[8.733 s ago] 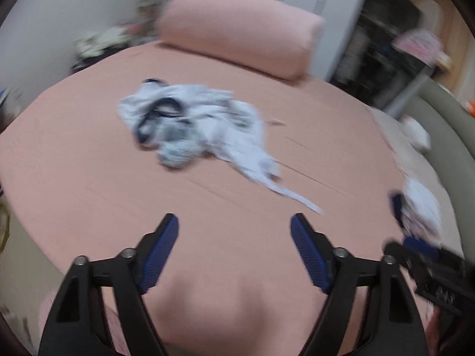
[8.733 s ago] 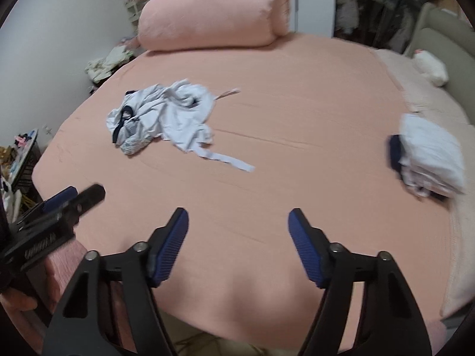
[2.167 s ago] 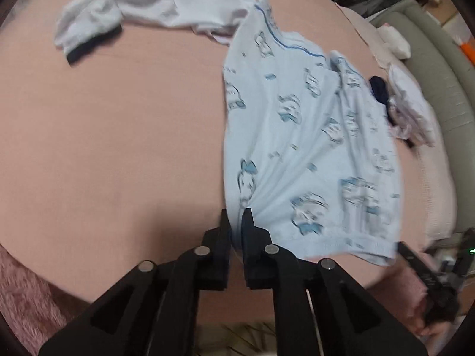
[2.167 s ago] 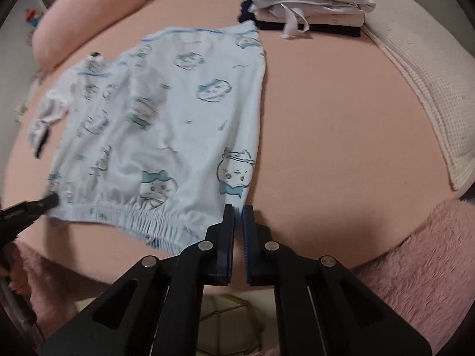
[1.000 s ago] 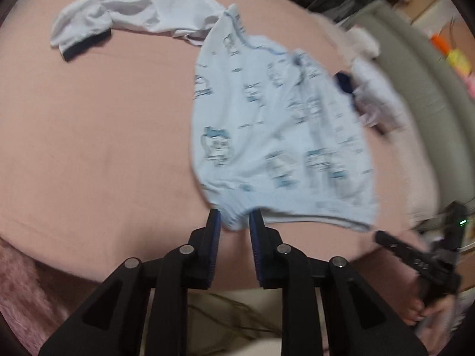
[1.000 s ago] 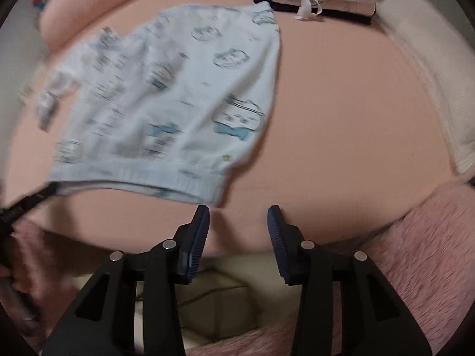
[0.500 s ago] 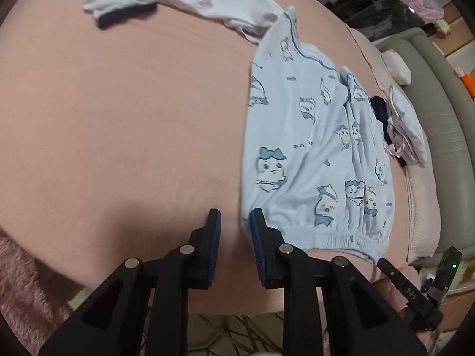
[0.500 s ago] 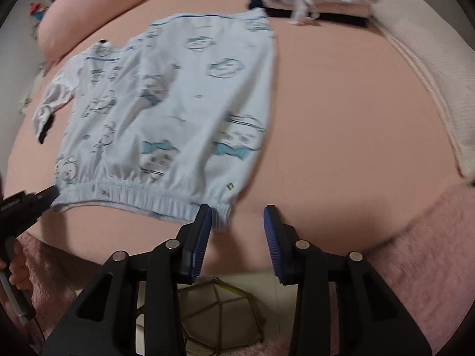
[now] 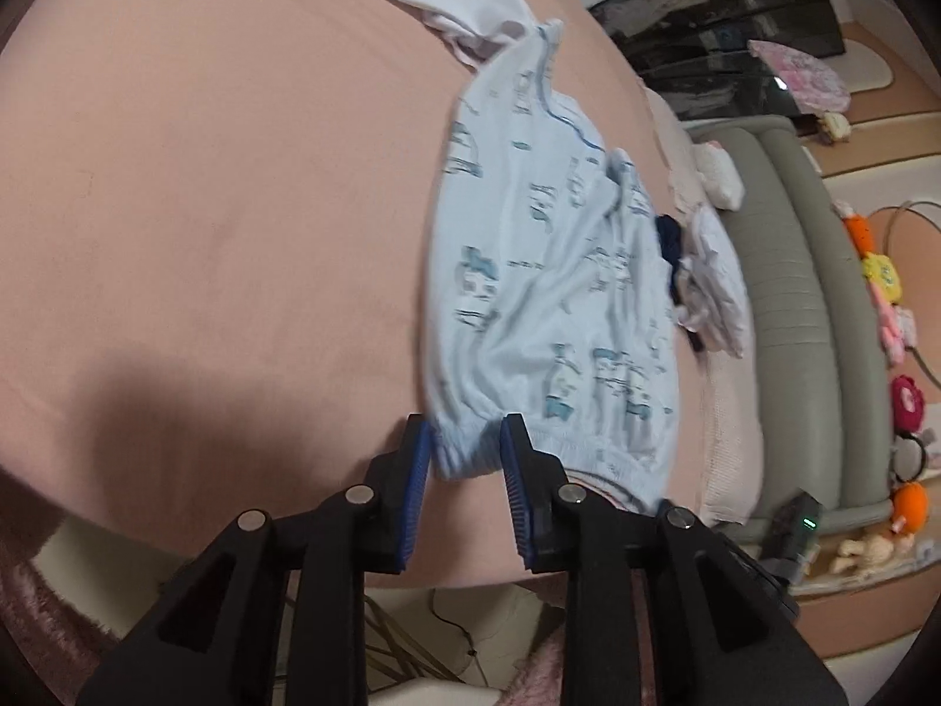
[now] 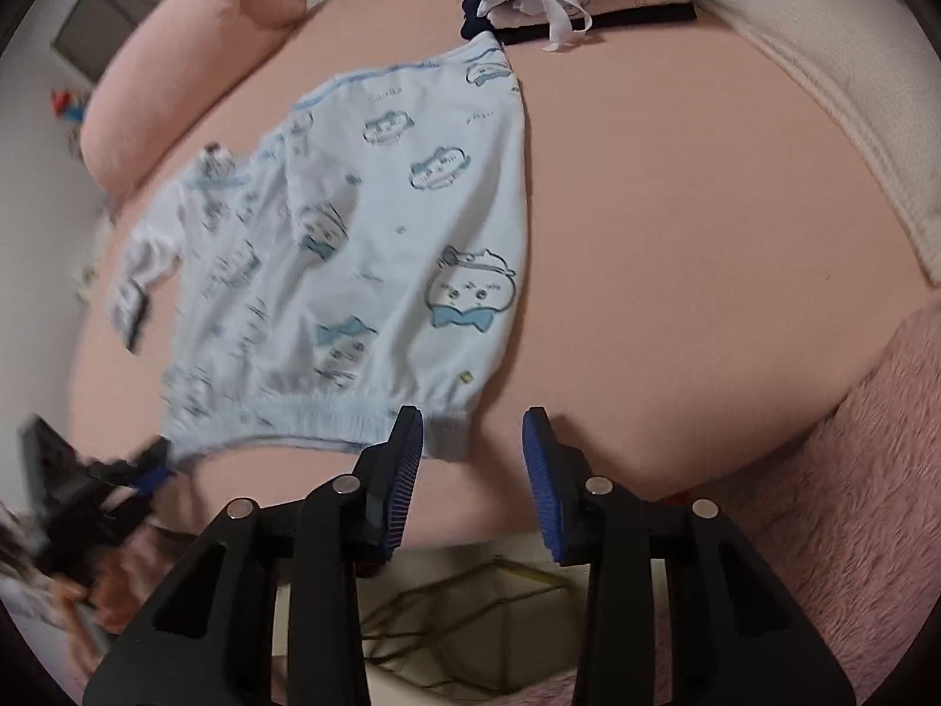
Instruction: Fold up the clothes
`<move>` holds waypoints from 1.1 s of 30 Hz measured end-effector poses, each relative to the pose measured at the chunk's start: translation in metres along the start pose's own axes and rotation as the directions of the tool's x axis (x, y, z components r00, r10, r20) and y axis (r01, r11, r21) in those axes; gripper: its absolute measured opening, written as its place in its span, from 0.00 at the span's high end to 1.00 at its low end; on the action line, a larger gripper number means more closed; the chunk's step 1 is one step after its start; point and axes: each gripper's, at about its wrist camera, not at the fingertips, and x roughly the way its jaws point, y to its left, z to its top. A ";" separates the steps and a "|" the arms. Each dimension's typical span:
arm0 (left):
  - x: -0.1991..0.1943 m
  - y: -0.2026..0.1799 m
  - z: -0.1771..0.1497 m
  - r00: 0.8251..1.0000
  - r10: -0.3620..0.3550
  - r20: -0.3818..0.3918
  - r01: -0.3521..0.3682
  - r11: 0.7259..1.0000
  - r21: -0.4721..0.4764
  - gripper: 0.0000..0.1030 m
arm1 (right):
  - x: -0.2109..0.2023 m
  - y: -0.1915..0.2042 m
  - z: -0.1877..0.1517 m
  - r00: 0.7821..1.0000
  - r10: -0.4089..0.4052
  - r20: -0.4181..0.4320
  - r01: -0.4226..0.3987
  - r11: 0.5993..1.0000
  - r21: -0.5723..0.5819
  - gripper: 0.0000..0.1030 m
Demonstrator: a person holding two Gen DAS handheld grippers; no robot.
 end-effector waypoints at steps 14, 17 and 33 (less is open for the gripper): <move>0.012 -0.015 0.004 0.996 0.083 0.019 -0.085 0.994 0.072 0.87 | 0.025 0.007 0.015 0.992 0.119 -0.048 -0.118 0.993 0.020 0.93; 0.003 -0.018 -0.006 0.991 0.130 0.014 -0.130 0.986 0.107 0.90 | 0.010 0.008 0.006 0.993 0.113 -0.019 -0.113 0.994 0.003 0.93; -0.012 -0.009 -0.020 0.979 0.187 -0.081 -0.177 0.977 0.123 0.85 | 0.018 0.009 -0.012 0.992 0.057 -0.116 -0.059 0.998 -0.013 0.90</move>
